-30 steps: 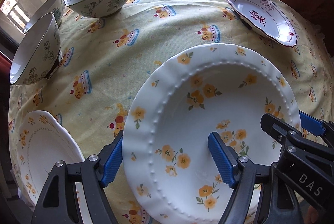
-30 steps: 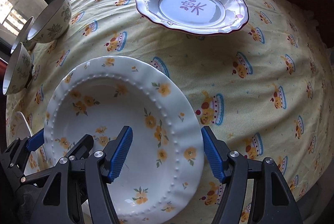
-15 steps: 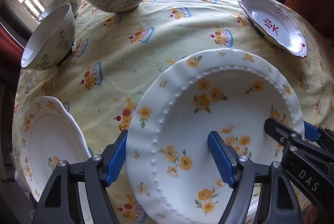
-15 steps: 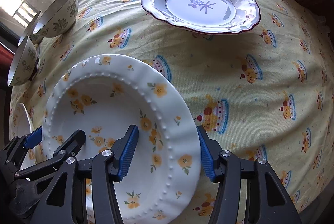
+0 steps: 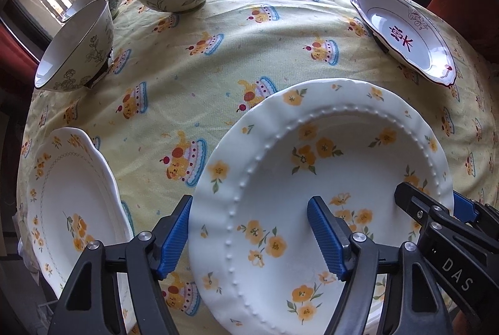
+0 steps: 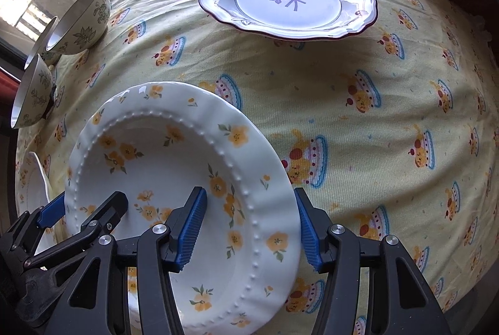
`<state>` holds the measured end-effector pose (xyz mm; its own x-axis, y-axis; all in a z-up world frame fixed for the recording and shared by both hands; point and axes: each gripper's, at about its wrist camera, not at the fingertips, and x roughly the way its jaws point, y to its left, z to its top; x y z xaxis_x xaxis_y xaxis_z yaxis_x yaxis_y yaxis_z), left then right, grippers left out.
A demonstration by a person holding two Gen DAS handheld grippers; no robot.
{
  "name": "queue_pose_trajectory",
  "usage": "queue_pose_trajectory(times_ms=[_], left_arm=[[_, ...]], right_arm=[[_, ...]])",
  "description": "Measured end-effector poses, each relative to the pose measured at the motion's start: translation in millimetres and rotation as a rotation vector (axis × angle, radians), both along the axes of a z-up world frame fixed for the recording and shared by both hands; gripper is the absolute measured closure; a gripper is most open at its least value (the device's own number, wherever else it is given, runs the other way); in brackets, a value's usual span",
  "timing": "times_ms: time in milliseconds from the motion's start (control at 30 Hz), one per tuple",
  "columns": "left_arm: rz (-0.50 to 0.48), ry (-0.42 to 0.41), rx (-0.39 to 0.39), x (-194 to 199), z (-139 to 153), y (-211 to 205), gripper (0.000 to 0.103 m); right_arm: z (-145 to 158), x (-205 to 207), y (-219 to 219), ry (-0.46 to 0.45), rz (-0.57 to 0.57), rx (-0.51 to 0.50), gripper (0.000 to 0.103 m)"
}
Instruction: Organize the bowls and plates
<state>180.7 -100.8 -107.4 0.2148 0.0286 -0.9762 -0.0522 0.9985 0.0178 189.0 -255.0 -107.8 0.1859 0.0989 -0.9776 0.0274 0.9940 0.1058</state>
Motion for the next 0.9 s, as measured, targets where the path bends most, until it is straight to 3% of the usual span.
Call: queue_pose_trajectory(times_ms=[433, 900], left_arm=[[-0.076, -0.033, -0.068, -10, 28, 14, 0.03], [-0.042, -0.095, -0.12, -29, 56, 76, 0.03]], right_arm=[[32, -27, 4, -0.05, -0.097, -0.059, 0.044], [68, -39, 62, -0.123, -0.083, -0.095, 0.044]])
